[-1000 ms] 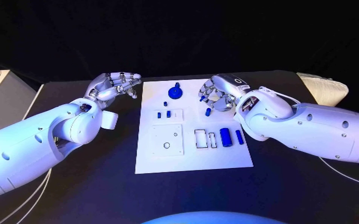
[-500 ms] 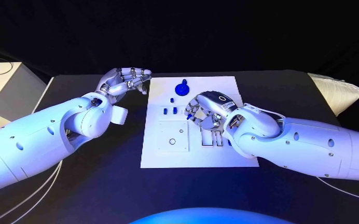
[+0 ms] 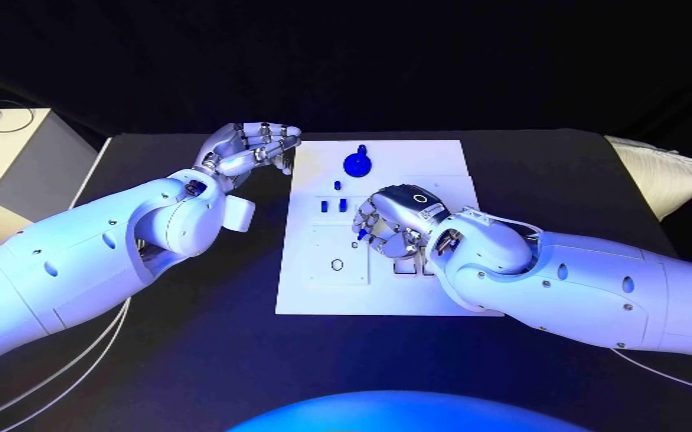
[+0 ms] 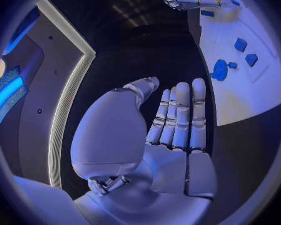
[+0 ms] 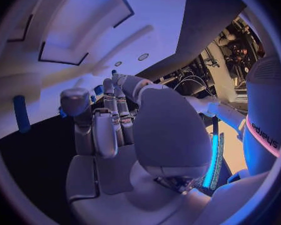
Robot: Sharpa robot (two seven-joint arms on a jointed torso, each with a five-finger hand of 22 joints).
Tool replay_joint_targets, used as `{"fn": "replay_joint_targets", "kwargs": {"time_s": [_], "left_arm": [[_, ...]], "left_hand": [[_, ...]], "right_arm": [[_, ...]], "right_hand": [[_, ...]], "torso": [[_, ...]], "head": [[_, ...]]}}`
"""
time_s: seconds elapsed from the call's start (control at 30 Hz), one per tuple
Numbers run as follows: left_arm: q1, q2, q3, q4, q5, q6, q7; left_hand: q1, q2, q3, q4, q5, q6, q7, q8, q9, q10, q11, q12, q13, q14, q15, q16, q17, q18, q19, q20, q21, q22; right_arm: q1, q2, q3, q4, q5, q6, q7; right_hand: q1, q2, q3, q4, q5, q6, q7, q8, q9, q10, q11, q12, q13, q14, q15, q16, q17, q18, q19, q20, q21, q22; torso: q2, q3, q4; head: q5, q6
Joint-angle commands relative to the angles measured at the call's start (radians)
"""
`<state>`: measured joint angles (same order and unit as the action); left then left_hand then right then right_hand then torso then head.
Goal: Assemble the parts on the task board
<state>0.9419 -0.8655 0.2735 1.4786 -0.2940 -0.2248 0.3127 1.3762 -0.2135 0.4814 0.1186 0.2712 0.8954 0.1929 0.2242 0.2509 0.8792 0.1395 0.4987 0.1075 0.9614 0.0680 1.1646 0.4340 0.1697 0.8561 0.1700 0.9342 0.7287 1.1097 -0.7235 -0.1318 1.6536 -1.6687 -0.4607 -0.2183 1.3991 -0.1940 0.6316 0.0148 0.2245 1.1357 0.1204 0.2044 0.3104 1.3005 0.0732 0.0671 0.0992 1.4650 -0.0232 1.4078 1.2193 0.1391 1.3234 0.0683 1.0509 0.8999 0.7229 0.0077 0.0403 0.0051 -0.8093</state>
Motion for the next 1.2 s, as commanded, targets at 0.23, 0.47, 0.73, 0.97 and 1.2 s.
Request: {"fn": "replay_joint_targets", "kwargs": {"time_s": [0.23,0.47,0.73,0.97,1.2], "left_arm": [[-0.002,0.002,0.001,0.003,0.008,0.002,0.01],[-0.002,0.001,0.001,0.003,0.008,0.004,0.008],[-0.002,0.0,0.001,0.004,0.008,0.004,0.007],[-0.002,-0.001,0.001,0.005,0.008,0.005,0.006],[-0.002,-0.003,0.001,0.006,0.008,0.004,0.005]], "left_hand": [[0.011,0.001,-0.005,0.001,-0.002,0.005,0.001,0.004,0.001,-0.009,-0.001,0.003,-0.001,0.004,0.001,-0.006,-0.001,0.015,0.007,-0.002,-0.006,-0.001],[0.011,0.002,-0.007,0.001,-0.002,0.006,0.001,0.005,0.001,-0.01,-0.001,0.004,-0.001,0.003,0.002,-0.007,-0.001,0.015,0.007,-0.002,-0.007,-0.002],[0.011,0.002,-0.007,0.001,-0.002,0.006,0.001,0.005,0.001,-0.01,-0.001,0.004,-0.001,0.003,0.002,-0.007,-0.001,0.015,0.007,-0.002,-0.007,-0.002],[0.011,0.002,-0.007,0.001,-0.002,0.006,0.001,0.005,0.001,-0.01,-0.001,0.004,-0.001,0.003,0.002,-0.007,-0.001,0.015,0.007,-0.002,-0.007,-0.002],[0.011,0.002,-0.007,0.001,-0.002,0.006,0.001,0.005,0.001,-0.01,-0.001,0.004,-0.001,0.003,0.002,-0.007,-0.001,0.015,0.007,-0.002,-0.007,-0.002]], "right_arm": [[-0.005,0.008,-0.001,0.012,-0.042,0.023,-0.023],[-0.006,0.009,-0.001,0.018,-0.043,0.027,-0.023],[-0.006,0.016,-0.002,0.006,-0.044,0.034,-0.024],[-0.007,0.025,-0.003,-0.009,-0.045,0.037,-0.025],[-0.01,0.032,-0.005,-0.017,-0.046,0.048,-0.024]], "right_hand": [[0.0,0.008,0.008,0.001,0.007,0.006,0.003,0.004,0.001,0.032,-0.023,0.004,0.001,0.044,-0.007,0.004,-0.001,-0.011,-0.002,0.0,-0.003,-0.001],[0.0,0.008,0.008,0.0,0.007,0.006,0.004,0.005,0.001,0.032,-0.023,0.003,0.001,0.044,-0.007,0.004,-0.001,-0.011,-0.002,0.0,-0.002,0.0],[0.0,0.008,0.008,0.0,0.007,0.006,0.004,0.005,0.001,0.032,-0.023,0.003,0.001,0.044,-0.007,0.004,-0.001,-0.011,-0.002,0.0,-0.002,0.0],[-0.001,0.008,0.01,-0.001,0.008,0.005,0.004,0.005,0.002,0.032,-0.022,0.003,0.001,0.044,-0.007,0.004,-0.002,-0.011,-0.002,0.0,-0.002,0.0],[-0.001,0.008,0.01,-0.001,0.008,0.005,0.004,0.005,0.002,0.032,-0.022,0.003,0.001,0.044,-0.007,0.004,-0.002,-0.011,-0.002,0.0,-0.002,0.0]], "torso": [[0.0,0.0005,0.0011],[-0.001,0.0003,0.0002],[0.0,-0.0002,0.0008],[-0.001,-0.0004,0.0003],[0.0,-0.0001,-0.0005]], "head": [[0.008,-0.012],[0.011,-0.017],[0.012,-0.021],[0.012,-0.024],[0.013,-0.028]]}}
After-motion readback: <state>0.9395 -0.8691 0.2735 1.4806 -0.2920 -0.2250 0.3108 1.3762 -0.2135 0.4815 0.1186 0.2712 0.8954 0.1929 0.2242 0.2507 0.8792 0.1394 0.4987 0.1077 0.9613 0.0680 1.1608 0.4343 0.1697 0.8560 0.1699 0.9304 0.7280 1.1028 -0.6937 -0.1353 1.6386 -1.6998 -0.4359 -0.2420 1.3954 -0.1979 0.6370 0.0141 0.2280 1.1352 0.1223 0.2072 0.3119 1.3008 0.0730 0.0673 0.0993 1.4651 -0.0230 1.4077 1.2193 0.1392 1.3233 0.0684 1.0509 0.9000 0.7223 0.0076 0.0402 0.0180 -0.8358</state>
